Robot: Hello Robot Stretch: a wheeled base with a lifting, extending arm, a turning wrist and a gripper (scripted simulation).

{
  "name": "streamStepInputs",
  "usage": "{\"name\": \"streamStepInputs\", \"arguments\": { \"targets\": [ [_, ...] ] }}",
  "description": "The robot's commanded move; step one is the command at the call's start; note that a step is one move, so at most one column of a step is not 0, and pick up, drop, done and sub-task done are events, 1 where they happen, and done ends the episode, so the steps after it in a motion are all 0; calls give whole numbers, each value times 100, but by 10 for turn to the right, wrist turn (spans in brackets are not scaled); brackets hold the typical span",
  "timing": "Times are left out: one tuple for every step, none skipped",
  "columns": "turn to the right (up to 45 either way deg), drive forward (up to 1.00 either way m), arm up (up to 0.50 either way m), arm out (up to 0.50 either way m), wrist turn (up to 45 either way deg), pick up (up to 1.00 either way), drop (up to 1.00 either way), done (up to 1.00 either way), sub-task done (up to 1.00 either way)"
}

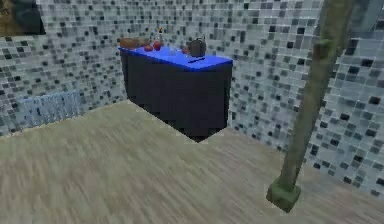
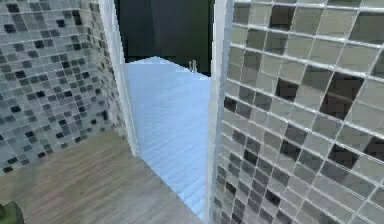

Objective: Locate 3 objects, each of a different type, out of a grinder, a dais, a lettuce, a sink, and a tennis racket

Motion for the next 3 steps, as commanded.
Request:
{"name": "streamStepInputs", "arguments": {
  "targets": [
    [0,100,0,0,0,0,0,0,0],
    [60,0,0,0,0,0,0,0,0],
    [0,50,0,0,0,0,0,0,0]
  ]
}}
